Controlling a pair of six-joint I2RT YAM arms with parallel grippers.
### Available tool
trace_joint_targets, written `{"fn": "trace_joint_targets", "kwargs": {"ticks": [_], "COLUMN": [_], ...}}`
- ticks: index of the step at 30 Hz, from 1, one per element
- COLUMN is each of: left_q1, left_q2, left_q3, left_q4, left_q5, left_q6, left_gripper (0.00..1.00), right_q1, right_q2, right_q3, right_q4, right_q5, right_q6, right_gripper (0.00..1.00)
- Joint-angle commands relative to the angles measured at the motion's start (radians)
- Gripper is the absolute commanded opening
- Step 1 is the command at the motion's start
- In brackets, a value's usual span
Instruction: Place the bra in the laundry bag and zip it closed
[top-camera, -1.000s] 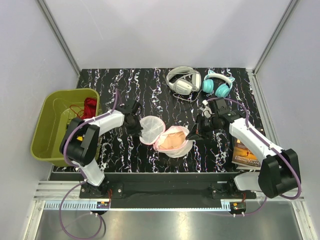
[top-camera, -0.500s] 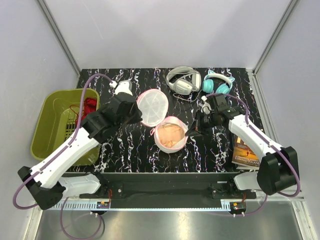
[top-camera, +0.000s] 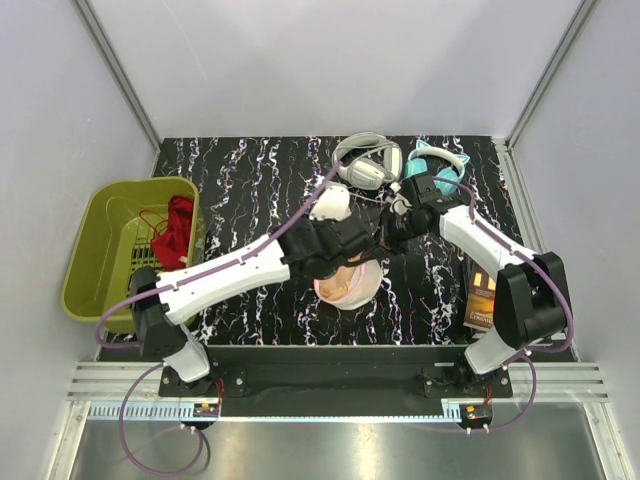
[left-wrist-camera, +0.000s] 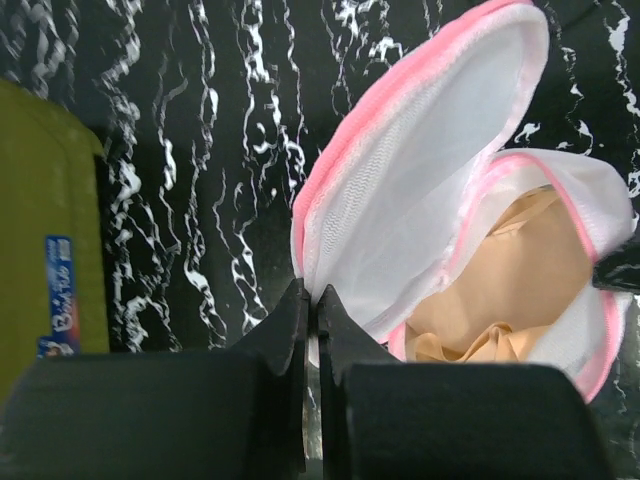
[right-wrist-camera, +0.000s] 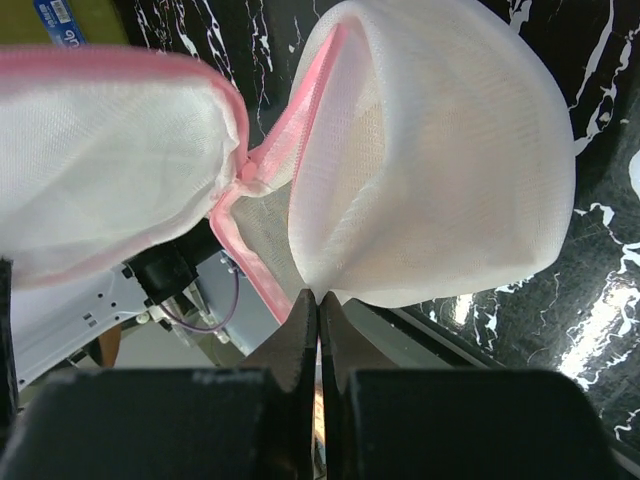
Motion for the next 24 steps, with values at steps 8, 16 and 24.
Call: {"fn": "trace_joint_targets", "kwargs": {"ticks": [8, 16, 24], "left_q1": [-0.166, -0.192, -0.257], "left_q2": [0.119, 0.157, 0.147], "left_q3": [0.105, 0.073, -0.046], "left_q4": [-0.056, -0.035, 0.095], "left_q5": [-0.294, -0.321, -0.235], "left_q6": [0.077, 0.14, 0.235], "left_gripper": [0.07, 0.17, 0.27], "right_q1": [-0.059, -0.09, -0.122], "right_q2": [0.031, -0.005, -0.012], "right_q3": [0.047, 0.024, 0.001], "right_q4": [0.025, 0.043, 0.06], "right_q5": [-0.089, -0.118, -0.146], "right_q6": [0.072, 0.118, 0.127], "right_gripper": [0.0, 0.0, 0.0]}}
